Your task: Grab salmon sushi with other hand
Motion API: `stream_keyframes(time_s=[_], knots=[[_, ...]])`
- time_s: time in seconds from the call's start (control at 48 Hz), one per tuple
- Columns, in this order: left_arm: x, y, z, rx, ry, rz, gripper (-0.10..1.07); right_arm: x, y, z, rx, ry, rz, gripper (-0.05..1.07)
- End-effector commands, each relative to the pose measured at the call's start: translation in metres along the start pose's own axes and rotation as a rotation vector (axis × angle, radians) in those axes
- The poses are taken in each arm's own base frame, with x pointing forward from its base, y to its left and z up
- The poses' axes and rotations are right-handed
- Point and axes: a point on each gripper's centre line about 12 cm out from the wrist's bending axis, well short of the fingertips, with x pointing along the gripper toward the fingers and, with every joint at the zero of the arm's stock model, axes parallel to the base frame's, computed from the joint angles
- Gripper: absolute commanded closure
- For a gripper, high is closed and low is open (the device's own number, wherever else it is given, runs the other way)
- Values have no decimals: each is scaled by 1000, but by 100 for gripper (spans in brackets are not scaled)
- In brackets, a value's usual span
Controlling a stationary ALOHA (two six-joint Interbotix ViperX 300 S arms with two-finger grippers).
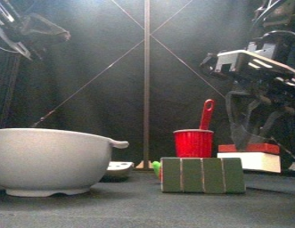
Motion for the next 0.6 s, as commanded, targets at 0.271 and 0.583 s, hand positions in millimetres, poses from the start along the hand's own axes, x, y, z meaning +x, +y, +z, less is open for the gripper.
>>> stream_keyframes(time_s=[0.271,0.583], knots=[[2,1,9,0,-22,6,100,-36,15,12,-35,-60,137,55],[2,3,10,0,-34,13,83,-67,29,42,-198,-274,331,55]])
